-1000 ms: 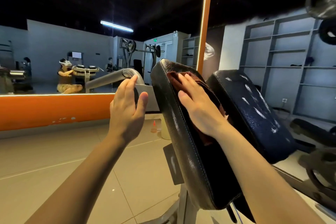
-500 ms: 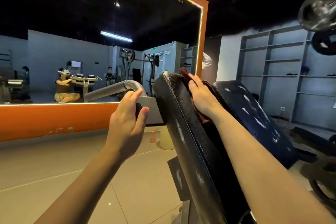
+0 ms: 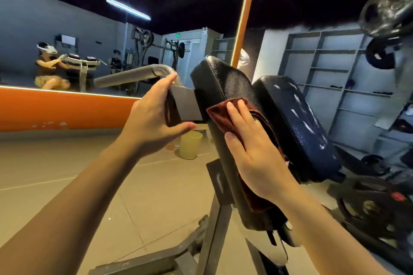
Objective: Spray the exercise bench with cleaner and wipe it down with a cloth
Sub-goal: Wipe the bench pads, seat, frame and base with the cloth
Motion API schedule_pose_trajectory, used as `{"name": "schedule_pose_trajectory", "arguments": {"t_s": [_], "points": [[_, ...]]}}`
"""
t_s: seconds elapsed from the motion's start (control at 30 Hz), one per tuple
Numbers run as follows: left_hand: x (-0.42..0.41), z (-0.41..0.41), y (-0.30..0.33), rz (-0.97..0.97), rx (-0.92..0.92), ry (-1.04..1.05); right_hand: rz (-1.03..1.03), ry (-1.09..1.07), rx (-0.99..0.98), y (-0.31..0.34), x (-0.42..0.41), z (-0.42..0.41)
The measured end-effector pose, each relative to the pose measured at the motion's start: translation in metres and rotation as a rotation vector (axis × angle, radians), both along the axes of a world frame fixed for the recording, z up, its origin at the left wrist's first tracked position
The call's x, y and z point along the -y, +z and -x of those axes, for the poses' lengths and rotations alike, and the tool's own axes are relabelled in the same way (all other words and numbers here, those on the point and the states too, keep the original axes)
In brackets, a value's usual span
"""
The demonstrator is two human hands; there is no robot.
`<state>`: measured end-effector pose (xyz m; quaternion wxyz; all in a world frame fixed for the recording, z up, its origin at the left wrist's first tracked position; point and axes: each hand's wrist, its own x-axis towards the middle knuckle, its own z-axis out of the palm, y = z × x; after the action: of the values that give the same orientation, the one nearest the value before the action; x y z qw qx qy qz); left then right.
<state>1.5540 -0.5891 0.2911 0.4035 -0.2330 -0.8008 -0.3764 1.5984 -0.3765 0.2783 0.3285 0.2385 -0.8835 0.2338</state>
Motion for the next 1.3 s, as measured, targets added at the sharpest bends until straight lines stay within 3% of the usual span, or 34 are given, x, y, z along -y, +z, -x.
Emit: {"name": "schedule_pose_trajectory", "arguments": {"t_s": [0.17,0.37,0.5,0.73,1.1,1.3], "points": [[0.008,0.0,0.0,0.007,-0.078,-0.07,-0.093,-0.196,-0.104,0.006,0.017,0.007],[0.013,0.015,-0.004,0.02,-0.198,-0.094,-0.318,-0.419,-0.254,0.069,0.066,0.053],[0.016,0.019,-0.003,0.047,-0.221,-0.075,-0.379,-0.495,-0.319,0.058,0.06,0.054],[0.017,0.019,-0.007,0.0,-0.229,-0.129,-0.429,-0.549,-0.319,-0.029,0.013,-0.021],[0.012,0.023,-0.003,0.014,-0.222,-0.102,-0.369,-0.507,-0.401,0.081,0.074,0.08],[0.018,0.027,-0.008,0.027,-0.211,-0.122,-0.491,-0.51,-0.423,0.025,0.042,0.032]]}}
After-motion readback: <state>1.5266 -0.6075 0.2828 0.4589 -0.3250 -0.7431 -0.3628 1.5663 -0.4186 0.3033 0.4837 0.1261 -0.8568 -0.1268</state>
